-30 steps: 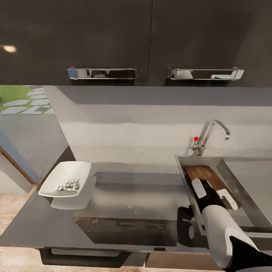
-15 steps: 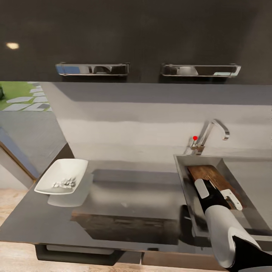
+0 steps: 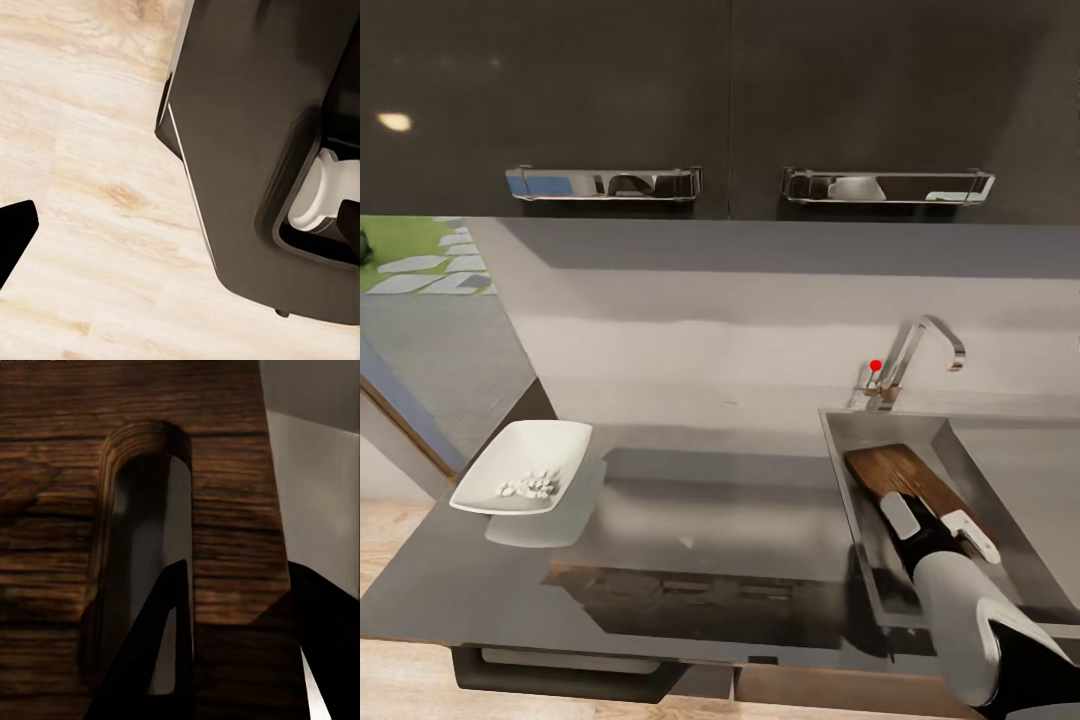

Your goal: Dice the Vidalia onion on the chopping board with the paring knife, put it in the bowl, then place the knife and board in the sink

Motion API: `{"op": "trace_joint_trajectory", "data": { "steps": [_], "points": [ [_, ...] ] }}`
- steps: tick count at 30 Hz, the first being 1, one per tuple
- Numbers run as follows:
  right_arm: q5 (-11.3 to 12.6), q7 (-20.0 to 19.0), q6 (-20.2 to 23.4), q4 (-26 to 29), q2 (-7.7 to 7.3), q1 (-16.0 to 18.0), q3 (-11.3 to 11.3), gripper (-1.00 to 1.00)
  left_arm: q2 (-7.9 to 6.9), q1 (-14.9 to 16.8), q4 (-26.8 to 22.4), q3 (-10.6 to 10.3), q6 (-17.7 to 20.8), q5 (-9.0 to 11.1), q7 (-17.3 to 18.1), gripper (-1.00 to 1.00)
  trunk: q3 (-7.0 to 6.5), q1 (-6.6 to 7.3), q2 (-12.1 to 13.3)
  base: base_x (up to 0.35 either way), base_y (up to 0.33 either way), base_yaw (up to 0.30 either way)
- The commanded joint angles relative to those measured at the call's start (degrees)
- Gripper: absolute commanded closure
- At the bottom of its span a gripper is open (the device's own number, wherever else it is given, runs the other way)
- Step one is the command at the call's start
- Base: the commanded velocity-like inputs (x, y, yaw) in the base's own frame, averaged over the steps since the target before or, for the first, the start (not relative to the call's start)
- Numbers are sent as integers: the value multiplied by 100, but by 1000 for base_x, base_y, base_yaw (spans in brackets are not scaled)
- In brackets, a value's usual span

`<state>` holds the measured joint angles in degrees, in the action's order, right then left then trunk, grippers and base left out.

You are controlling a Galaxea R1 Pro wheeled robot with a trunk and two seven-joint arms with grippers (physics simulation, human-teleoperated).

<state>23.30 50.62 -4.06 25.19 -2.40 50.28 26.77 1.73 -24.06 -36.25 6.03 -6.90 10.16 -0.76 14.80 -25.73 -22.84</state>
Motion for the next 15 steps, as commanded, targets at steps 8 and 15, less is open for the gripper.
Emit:
{"op": "trace_joint_trajectory", "data": {
  "steps": [8, 15],
  "points": [
    [207, -84, -316, -371, -114, 0, 13, 100, 3, -2, 4, 3, -5, 47, -4, -100, 10, -5, -8, 0, 0, 0],
    [217, -80, -332, -409, -123, 0, 7, -100, 3, -2, 4, 3, -5, 47, -4, -100, 10, -5, -8, 0, 0, 0]
  ]
}}
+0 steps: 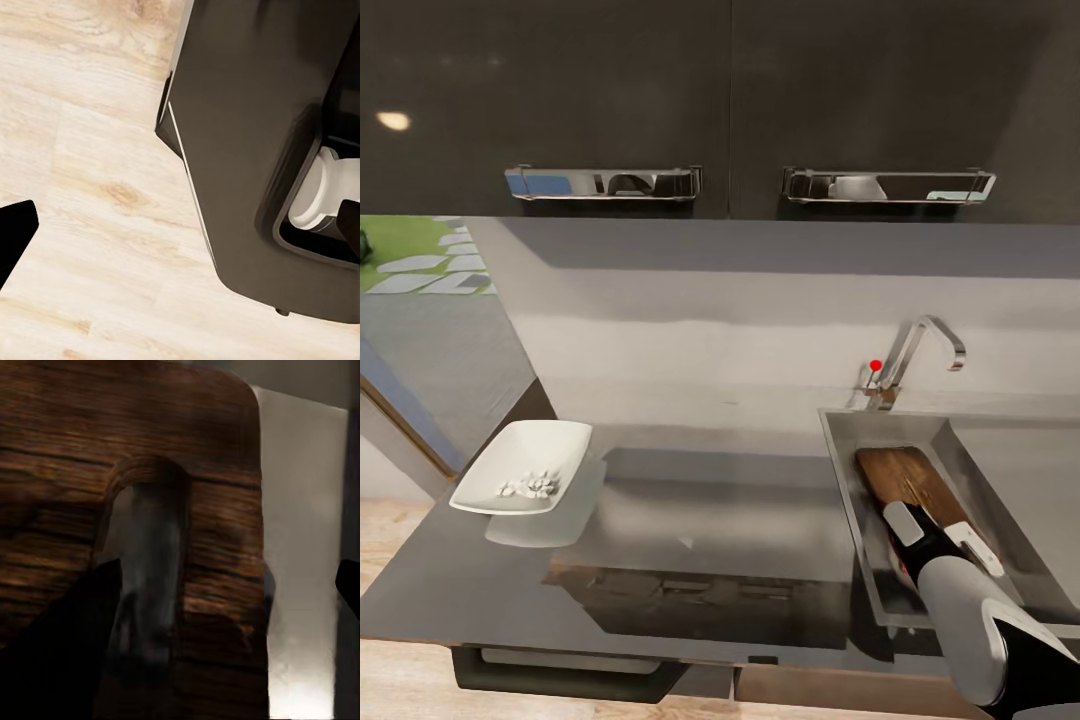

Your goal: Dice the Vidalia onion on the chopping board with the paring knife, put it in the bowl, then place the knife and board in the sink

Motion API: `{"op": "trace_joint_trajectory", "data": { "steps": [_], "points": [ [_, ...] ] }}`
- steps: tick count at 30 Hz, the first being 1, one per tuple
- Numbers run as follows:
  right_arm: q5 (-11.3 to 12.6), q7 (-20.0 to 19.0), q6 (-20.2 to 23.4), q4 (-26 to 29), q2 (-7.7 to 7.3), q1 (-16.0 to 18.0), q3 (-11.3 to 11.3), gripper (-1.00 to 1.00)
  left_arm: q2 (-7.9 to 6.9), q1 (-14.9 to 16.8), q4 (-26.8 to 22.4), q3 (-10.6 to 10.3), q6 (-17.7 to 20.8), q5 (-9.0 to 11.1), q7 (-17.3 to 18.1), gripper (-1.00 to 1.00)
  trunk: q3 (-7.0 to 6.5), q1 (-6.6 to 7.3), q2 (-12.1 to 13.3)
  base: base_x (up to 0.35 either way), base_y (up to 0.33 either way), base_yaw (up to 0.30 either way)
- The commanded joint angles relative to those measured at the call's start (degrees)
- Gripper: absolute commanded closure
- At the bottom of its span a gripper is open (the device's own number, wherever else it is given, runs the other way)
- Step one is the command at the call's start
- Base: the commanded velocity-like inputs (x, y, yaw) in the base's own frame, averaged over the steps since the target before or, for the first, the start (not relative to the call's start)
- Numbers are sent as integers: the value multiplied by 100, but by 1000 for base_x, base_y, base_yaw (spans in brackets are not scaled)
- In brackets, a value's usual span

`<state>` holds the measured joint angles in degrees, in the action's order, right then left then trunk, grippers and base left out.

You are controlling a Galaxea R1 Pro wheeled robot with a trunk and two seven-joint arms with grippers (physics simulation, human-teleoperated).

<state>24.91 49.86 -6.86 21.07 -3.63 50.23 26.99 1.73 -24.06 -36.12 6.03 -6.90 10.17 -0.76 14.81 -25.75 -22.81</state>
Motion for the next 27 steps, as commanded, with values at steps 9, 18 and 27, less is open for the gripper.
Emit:
{"op": "trace_joint_trajectory", "data": {
  "steps": [9, 18, 27],
  "points": [
    [71, 12, -47, 188, 1, 5, -15, -100, 3, -2, -9, 3, -5, 47, -4, -100, 9, -4, -11, 0, 0, 0],
    [75, 39, 2209, 2797, 153, 4, -55, -100, 3, -2, -9, 3, -5, 47, -4, -100, 9, -4, -11, 0, 0, 0],
    [-62, -1713, 4813, 4883, 443, -216, -96, -100, 3, -2, -17, 3, -5, 47, -4, -100, 9, -4, -11, 0, 0, 0]
  ]
}}
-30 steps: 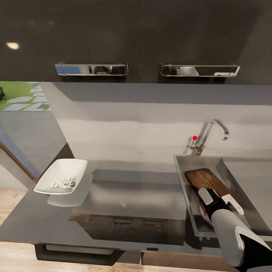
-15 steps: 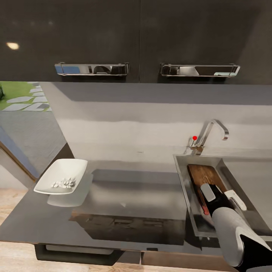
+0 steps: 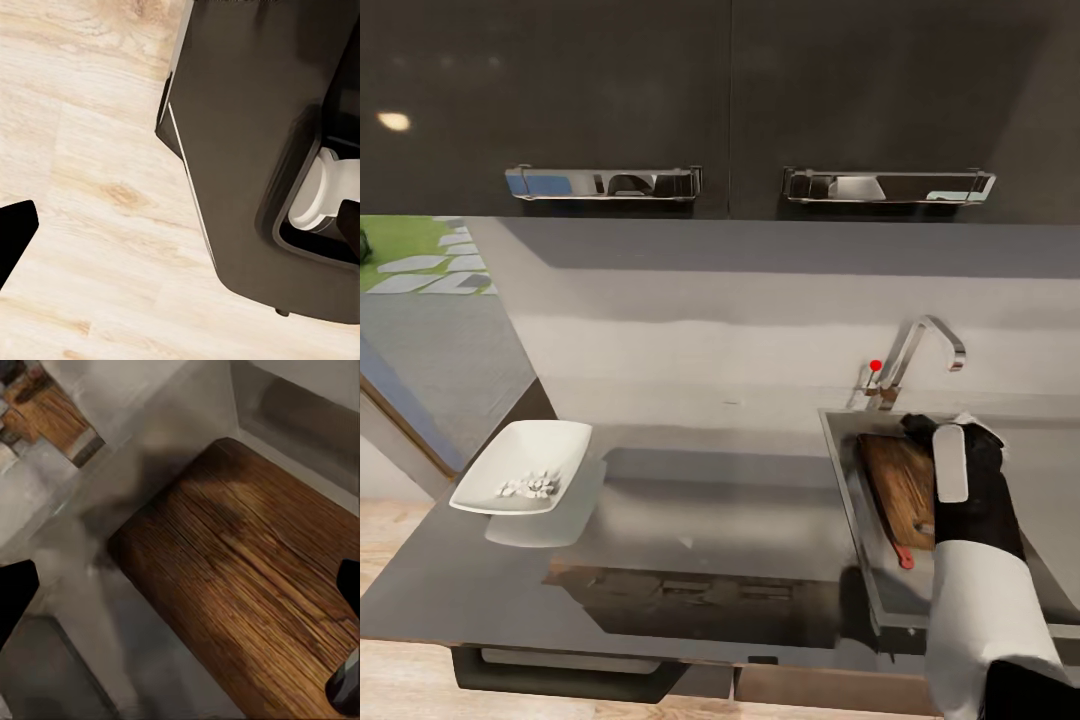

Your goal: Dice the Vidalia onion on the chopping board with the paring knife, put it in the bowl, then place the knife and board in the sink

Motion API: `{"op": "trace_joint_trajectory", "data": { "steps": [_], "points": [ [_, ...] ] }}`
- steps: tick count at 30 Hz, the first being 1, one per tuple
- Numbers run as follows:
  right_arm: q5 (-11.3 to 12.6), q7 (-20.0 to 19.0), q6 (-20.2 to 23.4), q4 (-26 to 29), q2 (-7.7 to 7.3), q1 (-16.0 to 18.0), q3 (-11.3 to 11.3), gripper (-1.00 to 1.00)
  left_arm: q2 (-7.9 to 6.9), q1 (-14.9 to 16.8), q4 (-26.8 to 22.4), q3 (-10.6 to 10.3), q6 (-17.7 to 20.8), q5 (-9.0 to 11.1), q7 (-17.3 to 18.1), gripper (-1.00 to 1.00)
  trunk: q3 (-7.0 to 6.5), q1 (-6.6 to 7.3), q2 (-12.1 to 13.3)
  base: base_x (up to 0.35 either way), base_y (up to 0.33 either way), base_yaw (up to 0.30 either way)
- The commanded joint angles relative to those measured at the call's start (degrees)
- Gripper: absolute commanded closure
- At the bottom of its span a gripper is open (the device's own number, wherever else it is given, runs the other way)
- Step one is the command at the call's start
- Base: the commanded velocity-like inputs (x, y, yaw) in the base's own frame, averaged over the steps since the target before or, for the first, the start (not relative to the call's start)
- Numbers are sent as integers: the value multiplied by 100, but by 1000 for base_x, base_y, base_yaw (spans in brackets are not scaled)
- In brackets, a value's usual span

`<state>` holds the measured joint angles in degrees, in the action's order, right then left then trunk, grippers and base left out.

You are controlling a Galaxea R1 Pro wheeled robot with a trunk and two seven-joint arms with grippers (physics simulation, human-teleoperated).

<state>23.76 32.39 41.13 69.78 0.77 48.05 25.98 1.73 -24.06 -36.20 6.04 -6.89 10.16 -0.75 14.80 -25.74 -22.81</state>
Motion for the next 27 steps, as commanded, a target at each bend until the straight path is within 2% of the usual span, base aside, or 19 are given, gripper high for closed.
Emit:
{"op": "trace_joint_trajectory", "data": {
  "steps": [1, 2, 3, 4, 5, 7, 8, 11, 13, 17, 21, 27],
  "points": [
    [-74, -254, 73, 146, 6, -102, -62, -100, 3, -3, -10, 3, -5, 48, -4, -100, 10, -4, -11, 0, 0, 0],
    [-257, -530, 110, 309, 8, -235, -193, -100, 3, -3, -10, 3, -5, 48, -4, -100, 10, -4, -11, 0, 0, 0],
    [-607, -977, 133, 584, 5, -480, -484, -100, 3, -3, -10, 3, -5, 48, -4, -100, 10, -4, -11, 0, 0, 0],
    [-732, -1144, 136, 680, 5, -564, -585, -100, 3, -3, -10, 3, -5, 48, -4, -100, 10, -4, -11, 0, 0, 0],
    [-1108, -1699, 139, 958, 4, -805, -814, -100, 3, -3, -10, 3, -5, 48, -4, -100, 10, -4, -11, 0, 0, 0],
    [-1582, -2487, 121, 1193, 3, -1043, -959, -100, 3, -3, -10, 3, -5, 48, -4, -100, 10, -4, -11, 0, 0, 0],
    [-1919, -3004, 81, 1276, 3, -1136, -1004, -100, 1, -3, -10, 3, -5, 48, -4, -100, 10, -4, -11, -19, 0, 0],
    [-2425, -3680, -57, 1340, 8, -1255, -1039, -100, 2, -3, -8, 3, -5, 48, -4, -100, 10, -4, -11, -117, 5, 0],
    [-2579, -3957, -350, 1361, 4, -1388, -1047, -100, 3, -3, -7, 3, -5, 48, -4, -100, 10, -4, -11, -228, 55, 0],
    [-2650, -4103, -869, 1373, 3, -1602, -1051, -100, 3, -3, -3, 3, -5, 48, -4, -100, 10, -4, -11, -273, 112, 0],
    [-2664, -4139, -1031, 1380, 3, -1756, -1051, -100, 3, -3, -2, 3, -5, 48, -4, -100, 10, -4, -11, -287, 149, 0],
    [-2672, -4333, -1053, 1382, 2, -1805, -1051, -100, 3, -3, -1, 3, -5, 48, -4, -100, 10, -4, -11, -289, 157, 0]
  ]
}}
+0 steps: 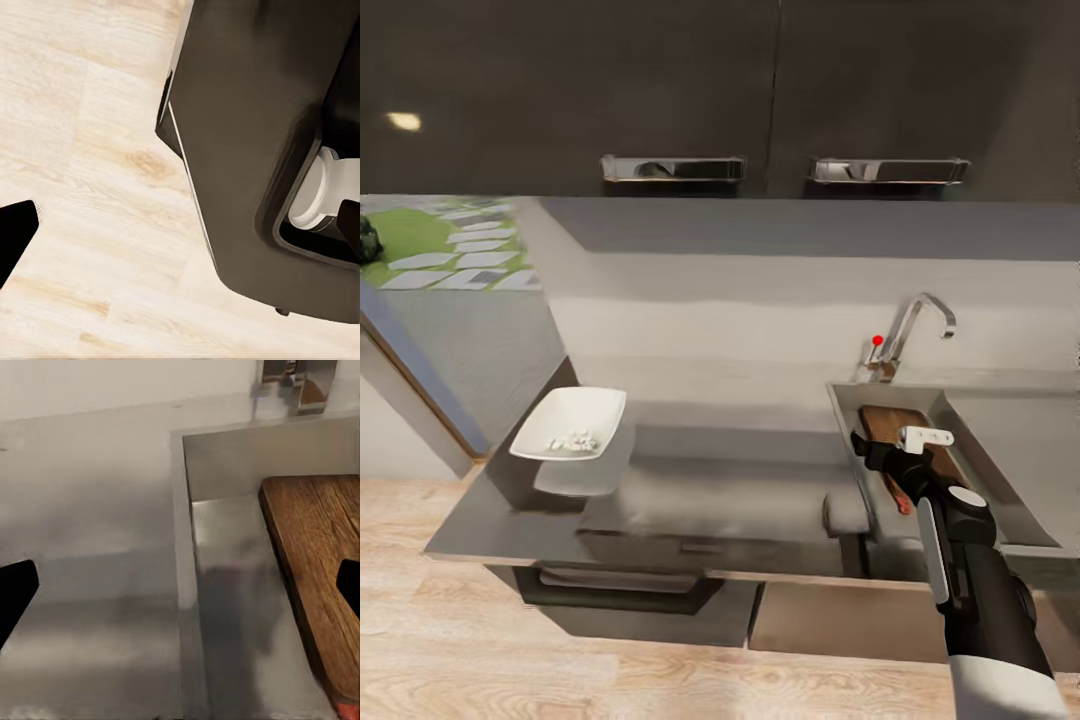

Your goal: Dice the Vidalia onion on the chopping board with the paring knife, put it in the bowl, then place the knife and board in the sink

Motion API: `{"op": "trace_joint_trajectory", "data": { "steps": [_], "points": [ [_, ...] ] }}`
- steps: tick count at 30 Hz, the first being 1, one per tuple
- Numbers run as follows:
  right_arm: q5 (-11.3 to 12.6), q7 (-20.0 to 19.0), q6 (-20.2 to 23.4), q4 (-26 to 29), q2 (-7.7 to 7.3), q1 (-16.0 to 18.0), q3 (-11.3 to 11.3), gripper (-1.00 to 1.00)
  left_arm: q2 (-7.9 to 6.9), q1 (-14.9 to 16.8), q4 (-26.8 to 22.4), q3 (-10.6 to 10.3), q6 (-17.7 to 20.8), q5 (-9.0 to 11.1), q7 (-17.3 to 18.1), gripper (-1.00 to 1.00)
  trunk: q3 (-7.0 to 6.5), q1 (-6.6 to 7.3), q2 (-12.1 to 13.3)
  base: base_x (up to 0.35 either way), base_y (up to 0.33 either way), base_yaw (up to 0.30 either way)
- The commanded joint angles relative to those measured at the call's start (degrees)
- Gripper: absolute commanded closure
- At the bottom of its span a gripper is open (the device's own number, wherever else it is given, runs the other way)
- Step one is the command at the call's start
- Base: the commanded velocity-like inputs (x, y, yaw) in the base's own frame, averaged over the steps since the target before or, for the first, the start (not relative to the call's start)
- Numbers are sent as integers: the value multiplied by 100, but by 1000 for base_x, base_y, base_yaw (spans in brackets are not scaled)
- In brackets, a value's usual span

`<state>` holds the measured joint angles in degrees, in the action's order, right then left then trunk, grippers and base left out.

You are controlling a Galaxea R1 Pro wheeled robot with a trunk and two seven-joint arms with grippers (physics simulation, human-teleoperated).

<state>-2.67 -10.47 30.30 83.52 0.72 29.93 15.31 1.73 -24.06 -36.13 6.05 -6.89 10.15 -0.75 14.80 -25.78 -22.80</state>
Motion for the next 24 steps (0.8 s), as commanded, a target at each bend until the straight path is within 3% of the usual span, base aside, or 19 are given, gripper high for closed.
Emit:
{"op": "trace_joint_trajectory", "data": {
  "steps": [1, 12, 24],
  "points": [
    [-30, -64, 30, 7, 7, 5, 16, -100, 2, -2, -8, 2, -6, 49, -4, -100, 10, -1, -12, -289, 158, 0],
    [-32, -289, -156, 6, 7, -127, 16, -100, 2, -2, -8, 2, -6, 49, -4, -100, 10, -1, -12, -289, 158, 0],
    [-32, -342, -727, 6, 7, -691, 16, -100, 2, -2, -8, 2, -6, 49, -4, -100, 10, -1, -12, -289, 159, 0]
  ]
}}
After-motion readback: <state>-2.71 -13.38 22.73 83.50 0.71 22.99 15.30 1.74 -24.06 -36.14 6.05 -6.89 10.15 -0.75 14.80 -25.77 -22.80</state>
